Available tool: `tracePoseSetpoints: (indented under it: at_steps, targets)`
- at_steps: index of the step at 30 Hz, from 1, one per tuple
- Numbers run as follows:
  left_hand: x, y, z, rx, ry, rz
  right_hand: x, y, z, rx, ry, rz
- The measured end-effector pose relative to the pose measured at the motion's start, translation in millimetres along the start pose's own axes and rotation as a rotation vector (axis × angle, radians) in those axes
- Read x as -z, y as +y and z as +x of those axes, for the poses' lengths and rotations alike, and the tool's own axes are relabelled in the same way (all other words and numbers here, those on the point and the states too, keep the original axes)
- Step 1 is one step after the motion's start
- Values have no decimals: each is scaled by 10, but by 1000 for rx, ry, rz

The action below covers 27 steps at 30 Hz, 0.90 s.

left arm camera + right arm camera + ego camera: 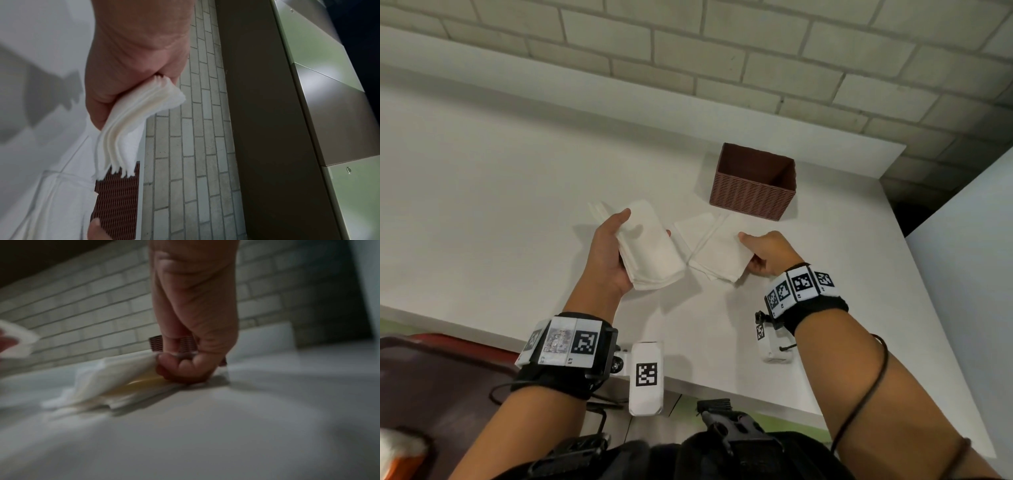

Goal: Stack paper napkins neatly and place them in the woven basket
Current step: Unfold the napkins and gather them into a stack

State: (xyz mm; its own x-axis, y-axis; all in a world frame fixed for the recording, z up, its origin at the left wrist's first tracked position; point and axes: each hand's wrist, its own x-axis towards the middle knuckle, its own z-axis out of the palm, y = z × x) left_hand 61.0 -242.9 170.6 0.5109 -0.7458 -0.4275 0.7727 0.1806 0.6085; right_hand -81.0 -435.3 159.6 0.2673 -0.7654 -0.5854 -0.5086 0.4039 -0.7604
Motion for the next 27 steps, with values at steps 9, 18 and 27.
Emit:
tracePoseSetpoints:
  at_steps: [9,18,27]
  targets:
    - [-10,-38,-6,10,14,-6,-99,-19,139,143,211,-728]
    - [-16,-62,13,10,13,0,18,-85,121,145,70,67]
    - [-50,-79,38,46,23,29,93,-458,-153,524,-17,-218]
